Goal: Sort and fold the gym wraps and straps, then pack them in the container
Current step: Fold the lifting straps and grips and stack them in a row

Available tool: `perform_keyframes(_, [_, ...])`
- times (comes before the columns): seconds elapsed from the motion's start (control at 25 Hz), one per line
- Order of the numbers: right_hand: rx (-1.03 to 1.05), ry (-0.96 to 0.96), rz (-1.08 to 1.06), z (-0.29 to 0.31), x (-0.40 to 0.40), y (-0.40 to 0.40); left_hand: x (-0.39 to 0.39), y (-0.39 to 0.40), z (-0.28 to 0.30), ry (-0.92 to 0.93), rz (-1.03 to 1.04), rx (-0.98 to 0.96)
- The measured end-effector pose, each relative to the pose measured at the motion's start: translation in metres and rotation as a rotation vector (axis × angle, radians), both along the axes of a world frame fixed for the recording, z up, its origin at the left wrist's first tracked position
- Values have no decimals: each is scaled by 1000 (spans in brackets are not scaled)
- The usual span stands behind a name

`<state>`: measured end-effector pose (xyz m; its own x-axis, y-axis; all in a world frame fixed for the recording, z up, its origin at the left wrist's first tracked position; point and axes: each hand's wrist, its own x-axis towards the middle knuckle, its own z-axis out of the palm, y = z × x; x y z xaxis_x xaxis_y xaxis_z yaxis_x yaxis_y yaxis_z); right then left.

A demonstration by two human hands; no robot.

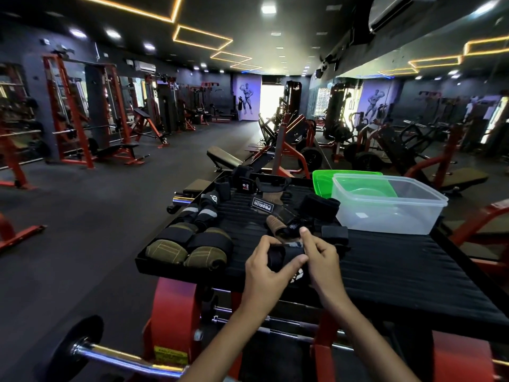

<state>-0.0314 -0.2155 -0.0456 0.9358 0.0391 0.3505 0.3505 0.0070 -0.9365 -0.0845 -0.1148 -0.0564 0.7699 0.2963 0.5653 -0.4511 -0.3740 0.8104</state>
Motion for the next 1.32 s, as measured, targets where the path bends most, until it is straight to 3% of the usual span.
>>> perform_keyframes(0.08, [7, -16, 24, 2, -8, 1, 3, 2, -3, 5, -24, -80])
perform_keyframes(0.16, [-57, -159, -7, 4, -16, 1, 4, -5, -1, 59, -54, -266])
perform_keyframes(0.24, [-116, -206, -56, 5, -13, 0, 2, -9, -1, 149, -89, -303])
perform_keyframes(0.48, [-92, 278, 204, 16, 2, -15, 5, 31, 0, 269, -546, 206])
perform_keyframes(0.64, [-158, 412, 402, 10, 3, -19, 6, 38, 12, 349, -661, 454])
perform_keyframes(0.84, [-142, 397, 423, 13, 4, -22, 7, 32, 11, 227, -559, 477])
perform_keyframes(0.96, [15, 457, 355, 11, 6, -29, 9, 32, 9, 170, -423, 441])
perform_keyframes(1.04, [110, 531, 422, 10, 4, -36, 13, 36, 6, 179, -356, 436])
perform_keyframes(1.32, [-29, 413, 374, 9, -8, -33, 27, 32, -12, 248, -311, 492])
